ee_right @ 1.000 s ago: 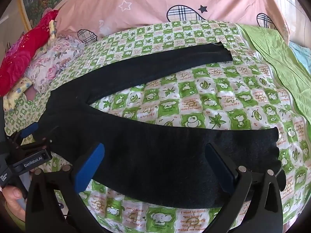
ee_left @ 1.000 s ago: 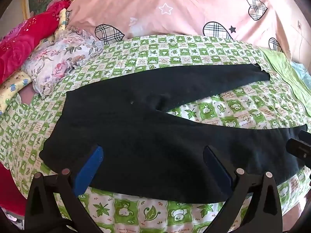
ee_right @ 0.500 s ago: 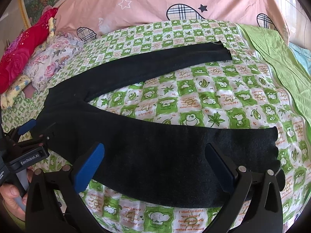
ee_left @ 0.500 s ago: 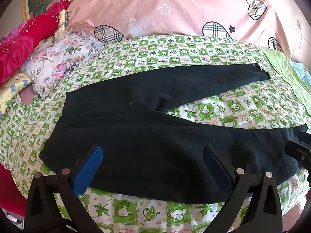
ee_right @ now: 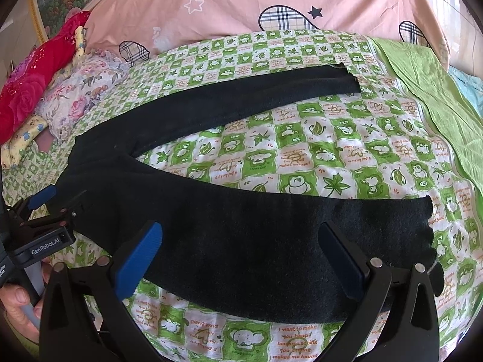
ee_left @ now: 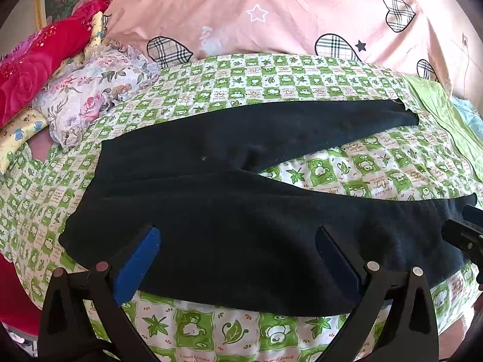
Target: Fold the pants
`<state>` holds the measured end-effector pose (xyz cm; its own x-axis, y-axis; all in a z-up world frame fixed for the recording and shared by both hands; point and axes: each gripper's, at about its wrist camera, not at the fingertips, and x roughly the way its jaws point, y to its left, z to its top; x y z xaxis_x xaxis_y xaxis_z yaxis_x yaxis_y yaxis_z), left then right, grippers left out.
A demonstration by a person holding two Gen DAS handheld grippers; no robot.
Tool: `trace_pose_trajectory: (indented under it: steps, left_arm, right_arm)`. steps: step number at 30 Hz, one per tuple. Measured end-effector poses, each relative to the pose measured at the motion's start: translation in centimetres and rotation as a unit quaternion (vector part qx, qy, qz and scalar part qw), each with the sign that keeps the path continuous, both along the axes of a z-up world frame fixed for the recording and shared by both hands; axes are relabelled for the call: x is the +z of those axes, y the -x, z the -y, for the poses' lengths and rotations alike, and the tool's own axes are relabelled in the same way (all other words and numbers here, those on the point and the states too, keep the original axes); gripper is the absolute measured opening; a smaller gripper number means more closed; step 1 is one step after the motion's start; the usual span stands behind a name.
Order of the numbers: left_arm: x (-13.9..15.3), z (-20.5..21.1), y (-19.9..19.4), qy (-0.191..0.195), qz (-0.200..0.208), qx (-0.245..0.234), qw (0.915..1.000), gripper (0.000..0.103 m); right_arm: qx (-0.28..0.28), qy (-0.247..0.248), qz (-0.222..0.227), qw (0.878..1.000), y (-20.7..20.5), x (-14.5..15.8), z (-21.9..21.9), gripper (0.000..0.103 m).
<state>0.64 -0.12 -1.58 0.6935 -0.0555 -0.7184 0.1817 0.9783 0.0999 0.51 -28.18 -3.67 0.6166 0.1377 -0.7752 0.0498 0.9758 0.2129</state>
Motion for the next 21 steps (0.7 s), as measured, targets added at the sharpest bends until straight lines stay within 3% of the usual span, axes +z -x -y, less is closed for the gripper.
trace_pose_trajectory:
  steps: [21]
  left_arm:
    - [-0.03, -0.15, -0.08, 0.0, 0.001, 0.0, 1.0, 0.103]
  right_arm:
    - [-0.001, 0.001, 0.001, 1.0, 0.09, 0.12, -0.05, 0.103]
